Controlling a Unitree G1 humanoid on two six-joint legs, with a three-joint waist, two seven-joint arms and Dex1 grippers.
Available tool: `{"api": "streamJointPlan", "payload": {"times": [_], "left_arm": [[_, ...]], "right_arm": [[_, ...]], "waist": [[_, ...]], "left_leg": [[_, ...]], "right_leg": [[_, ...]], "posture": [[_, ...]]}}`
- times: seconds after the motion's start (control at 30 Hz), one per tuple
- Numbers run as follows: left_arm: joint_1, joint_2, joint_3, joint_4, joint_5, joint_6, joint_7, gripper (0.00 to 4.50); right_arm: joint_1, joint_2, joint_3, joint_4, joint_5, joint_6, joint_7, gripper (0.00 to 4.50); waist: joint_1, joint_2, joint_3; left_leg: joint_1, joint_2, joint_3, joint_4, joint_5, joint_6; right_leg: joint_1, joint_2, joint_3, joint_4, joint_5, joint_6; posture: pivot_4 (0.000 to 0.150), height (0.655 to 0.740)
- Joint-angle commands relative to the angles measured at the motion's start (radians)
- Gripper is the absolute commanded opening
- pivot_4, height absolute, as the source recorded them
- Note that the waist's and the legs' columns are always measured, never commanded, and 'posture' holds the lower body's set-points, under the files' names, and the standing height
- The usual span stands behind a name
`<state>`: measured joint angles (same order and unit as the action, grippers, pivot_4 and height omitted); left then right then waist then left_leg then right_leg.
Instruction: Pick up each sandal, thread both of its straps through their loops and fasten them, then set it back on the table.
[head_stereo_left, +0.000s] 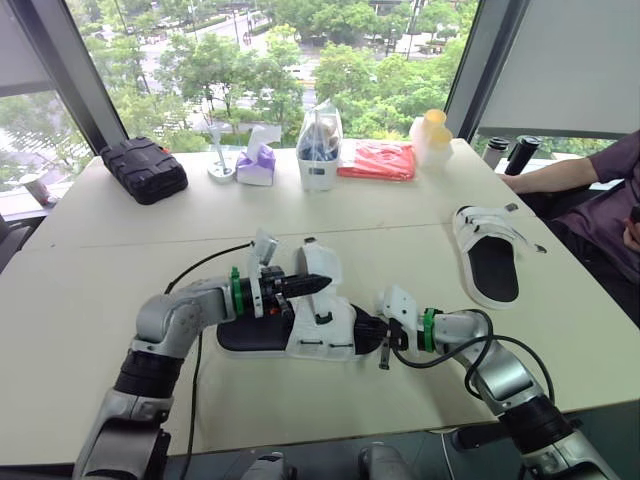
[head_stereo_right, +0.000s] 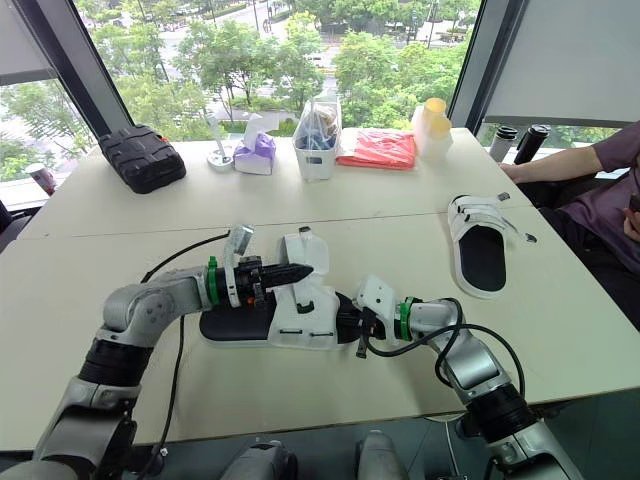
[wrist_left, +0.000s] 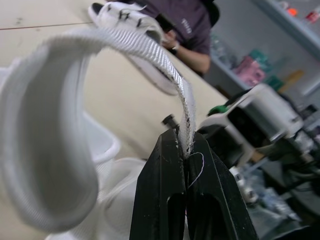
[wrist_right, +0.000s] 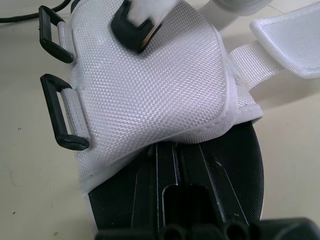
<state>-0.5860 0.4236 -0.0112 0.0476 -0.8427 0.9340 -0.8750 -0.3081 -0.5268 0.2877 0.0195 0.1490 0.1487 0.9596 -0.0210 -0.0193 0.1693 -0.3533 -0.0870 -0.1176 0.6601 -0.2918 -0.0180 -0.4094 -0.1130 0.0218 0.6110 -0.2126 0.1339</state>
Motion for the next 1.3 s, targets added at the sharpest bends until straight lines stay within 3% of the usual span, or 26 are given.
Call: {"api": "streamJointPlan", "payload": {"times": [0.03, 0.33, 0.83, 1.3], "left_arm": [[-0.038, 0.028, 0.027, 0.005, -0.038, 0.044, -0.068, 0.02], [-0.012, 0.119, -0.083, 0.008, 0.02, 0.061, -0.263, 0.02], [0.026, 0.122, -0.127, -0.022, 0.108, -0.011, -0.303, 0.02], [0.035, 0.106, -0.139, -0.118, 0.146, -0.098, -0.328, 0.02]], "right_arm": [[0.019, 0.008, 0.035, 0.045, -0.049, 0.043, -0.016, 0.0], [0.018, 0.017, 0.043, 0.051, -0.058, 0.042, -0.017, 0.0], [0.029, 0.02, 0.039, 0.042, -0.058, 0.048, -0.024, 0.0], [0.028, 0.027, 0.036, 0.045, -0.061, 0.051, -0.025, 0.0]], "waist": [[0.0, 0.0, 0.0], [-0.001, 0.0, 0.0], [-0.001, 0.0, 0.0], [0.001, 0.0, 0.0]], "left_leg": [[0.0, 0.0, 0.0, 0.0, 0.0, 0.0], [0.0, 0.0, 0.0, -0.002, 0.0, 0.0], [0.001, 0.001, 0.0, -0.01, 0.0, -0.001], [0.0, 0.013, 0.001, -0.013, 0.0, -0.001]], "right_leg": [[0.0, 0.0, 0.0, 0.0, 0.0, 0.0], [-0.001, 0.0, 0.0, -0.001, 0.0, 0.0], [-0.002, 0.001, 0.0, -0.005, 0.0, -0.001], [-0.002, 0.011, 0.0, -0.015, 0.003, -0.007]], "posture": [[0.15, 0.74], [0.15, 0.74], [0.15, 0.74], [0.15, 0.74]]}}
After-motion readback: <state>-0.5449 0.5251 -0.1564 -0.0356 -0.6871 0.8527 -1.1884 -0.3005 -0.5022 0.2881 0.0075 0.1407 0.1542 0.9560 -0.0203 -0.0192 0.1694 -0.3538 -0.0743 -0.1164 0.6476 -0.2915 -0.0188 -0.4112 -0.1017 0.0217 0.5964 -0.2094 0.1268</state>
